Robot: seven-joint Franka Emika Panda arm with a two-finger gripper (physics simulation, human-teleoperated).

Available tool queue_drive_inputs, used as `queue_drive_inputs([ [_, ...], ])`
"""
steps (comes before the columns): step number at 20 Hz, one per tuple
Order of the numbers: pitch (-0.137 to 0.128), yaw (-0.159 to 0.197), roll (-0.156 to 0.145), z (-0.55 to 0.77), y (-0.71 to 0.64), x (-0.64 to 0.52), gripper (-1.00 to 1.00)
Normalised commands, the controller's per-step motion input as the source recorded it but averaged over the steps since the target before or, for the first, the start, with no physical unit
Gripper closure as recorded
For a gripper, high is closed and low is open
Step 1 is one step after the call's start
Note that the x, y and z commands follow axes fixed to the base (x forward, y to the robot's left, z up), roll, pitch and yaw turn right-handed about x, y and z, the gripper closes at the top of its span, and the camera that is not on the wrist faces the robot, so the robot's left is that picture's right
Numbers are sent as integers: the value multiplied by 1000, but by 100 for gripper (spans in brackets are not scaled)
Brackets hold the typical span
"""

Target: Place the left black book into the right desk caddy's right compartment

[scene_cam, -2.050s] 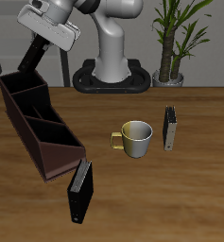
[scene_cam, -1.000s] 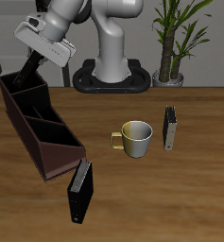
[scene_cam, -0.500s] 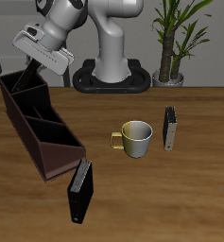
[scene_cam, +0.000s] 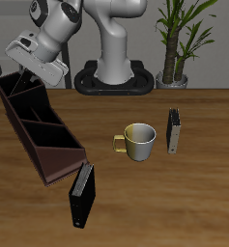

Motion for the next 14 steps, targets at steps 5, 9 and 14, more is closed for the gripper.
queue_drive_inputs([
  [5,52,-25,-38,-220,-165,17,100],
  [9,23,-68,-48,-49,-49,-58,-100],
  [14,2,12,-17,111,41,-37,-100],
])
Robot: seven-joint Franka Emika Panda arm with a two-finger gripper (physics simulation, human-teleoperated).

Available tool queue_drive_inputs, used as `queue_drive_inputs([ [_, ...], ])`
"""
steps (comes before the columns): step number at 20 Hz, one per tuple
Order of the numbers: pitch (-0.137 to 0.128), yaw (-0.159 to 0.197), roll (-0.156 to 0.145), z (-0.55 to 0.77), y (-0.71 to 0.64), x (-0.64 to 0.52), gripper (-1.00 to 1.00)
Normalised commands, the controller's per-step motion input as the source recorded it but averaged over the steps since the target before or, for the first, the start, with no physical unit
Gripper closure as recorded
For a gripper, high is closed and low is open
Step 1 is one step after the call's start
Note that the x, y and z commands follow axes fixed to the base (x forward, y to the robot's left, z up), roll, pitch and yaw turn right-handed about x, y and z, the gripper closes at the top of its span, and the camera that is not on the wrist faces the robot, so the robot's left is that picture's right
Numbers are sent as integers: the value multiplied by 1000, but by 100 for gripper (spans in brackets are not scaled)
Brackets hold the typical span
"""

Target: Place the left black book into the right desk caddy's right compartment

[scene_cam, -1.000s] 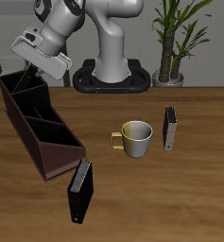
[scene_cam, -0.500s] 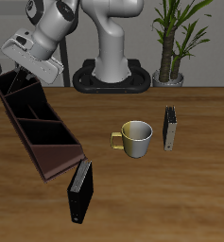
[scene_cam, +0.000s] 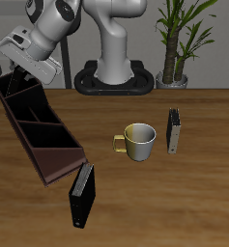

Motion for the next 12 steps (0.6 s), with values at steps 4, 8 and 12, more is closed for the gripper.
queue_drive_inputs([
  [4,-24,-11,-10,130,45,-78,-100],
  [8,-28,6,16,175,139,36,-100],
  [12,-17,19,27,97,167,91,-100],
])
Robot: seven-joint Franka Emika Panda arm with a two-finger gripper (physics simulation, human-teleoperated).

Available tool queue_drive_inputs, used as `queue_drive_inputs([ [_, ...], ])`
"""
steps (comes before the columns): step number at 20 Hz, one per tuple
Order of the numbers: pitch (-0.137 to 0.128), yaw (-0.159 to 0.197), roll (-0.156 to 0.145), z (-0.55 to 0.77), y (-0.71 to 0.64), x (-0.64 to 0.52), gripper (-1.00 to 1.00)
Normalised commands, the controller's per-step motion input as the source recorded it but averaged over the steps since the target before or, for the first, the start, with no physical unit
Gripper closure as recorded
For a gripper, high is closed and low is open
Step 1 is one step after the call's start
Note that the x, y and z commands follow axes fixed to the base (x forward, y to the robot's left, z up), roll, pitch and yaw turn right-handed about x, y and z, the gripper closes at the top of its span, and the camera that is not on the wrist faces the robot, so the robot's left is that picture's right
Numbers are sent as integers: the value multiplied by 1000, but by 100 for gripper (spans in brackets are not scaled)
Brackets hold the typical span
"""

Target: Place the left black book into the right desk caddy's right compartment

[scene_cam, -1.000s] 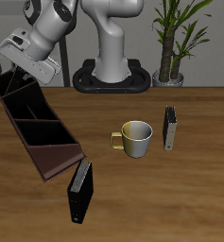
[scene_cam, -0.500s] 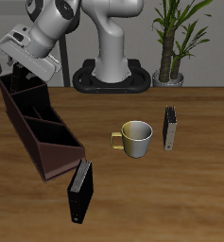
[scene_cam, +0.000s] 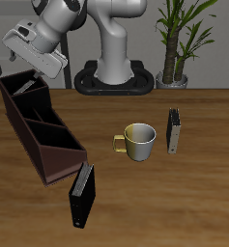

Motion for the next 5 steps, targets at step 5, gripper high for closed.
queue_drive_inputs([
  [5,-24,57,68,170,364,176,-100],
])
